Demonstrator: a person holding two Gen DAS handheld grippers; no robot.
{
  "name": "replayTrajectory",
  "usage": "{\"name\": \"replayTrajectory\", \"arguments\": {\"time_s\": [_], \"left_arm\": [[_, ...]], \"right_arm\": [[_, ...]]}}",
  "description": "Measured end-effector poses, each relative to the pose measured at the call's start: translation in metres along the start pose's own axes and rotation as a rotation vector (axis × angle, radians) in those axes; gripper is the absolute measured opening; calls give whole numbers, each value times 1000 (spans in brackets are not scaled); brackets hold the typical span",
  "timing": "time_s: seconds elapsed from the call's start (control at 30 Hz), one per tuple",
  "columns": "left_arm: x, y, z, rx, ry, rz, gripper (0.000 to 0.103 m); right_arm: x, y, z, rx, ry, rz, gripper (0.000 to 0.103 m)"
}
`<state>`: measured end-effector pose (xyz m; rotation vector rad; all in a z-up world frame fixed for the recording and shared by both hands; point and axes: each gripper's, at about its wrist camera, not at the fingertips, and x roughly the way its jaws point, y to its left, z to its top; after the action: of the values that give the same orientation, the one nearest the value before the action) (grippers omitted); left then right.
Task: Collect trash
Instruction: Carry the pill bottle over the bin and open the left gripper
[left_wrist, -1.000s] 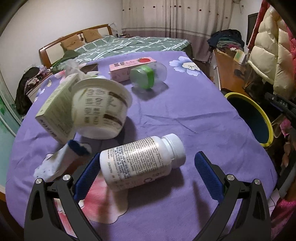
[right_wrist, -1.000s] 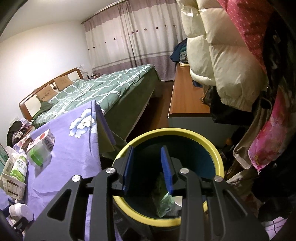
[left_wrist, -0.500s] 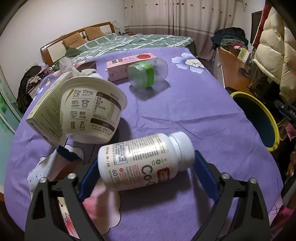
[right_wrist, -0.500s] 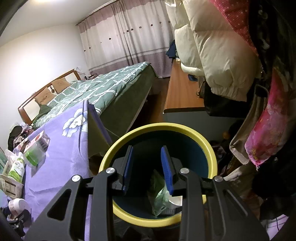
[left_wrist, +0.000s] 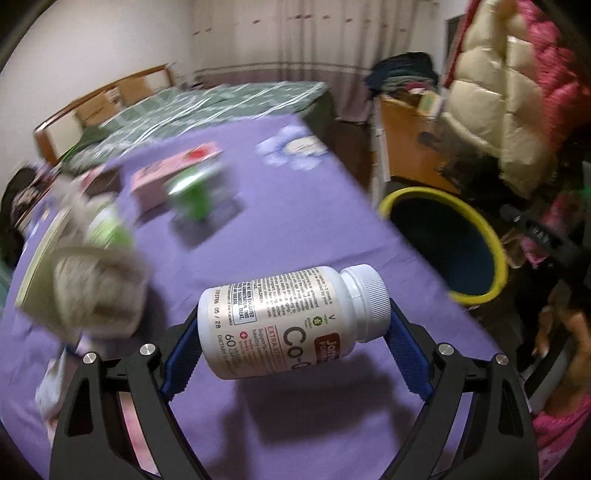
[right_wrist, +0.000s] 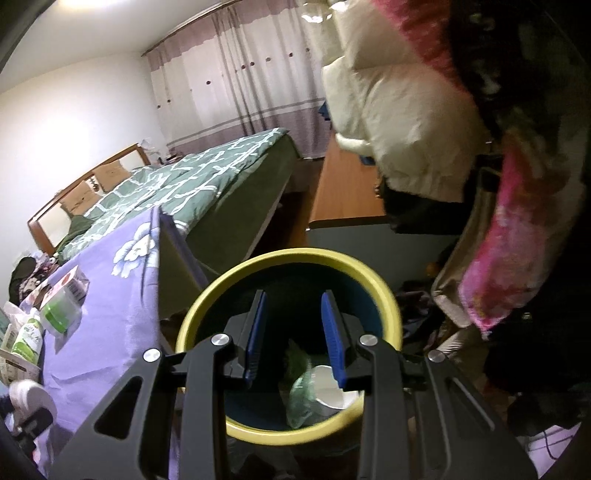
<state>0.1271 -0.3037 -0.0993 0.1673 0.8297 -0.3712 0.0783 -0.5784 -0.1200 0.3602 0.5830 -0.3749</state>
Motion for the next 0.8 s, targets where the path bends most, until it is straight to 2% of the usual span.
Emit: {"name": "replayTrajectory", "arguments": {"time_s": [0.13, 0.33, 0.5, 0.8], "left_arm": [[5, -36, 25, 76, -39, -62, 88], [28, -79, 56, 145, -33, -141, 88], [55, -110, 72, 189, -13, -163, 88], [99, -143, 92, 235, -2, -210, 89]], "right_arm": [[-10, -18, -1, 15, -6, -39, 29], [-18, -30, -6, 22, -7, -73, 30], [-21, -33, -11, 28, -3, -87, 34], [-29, -39, -16, 45, 4, -122, 38]]}}
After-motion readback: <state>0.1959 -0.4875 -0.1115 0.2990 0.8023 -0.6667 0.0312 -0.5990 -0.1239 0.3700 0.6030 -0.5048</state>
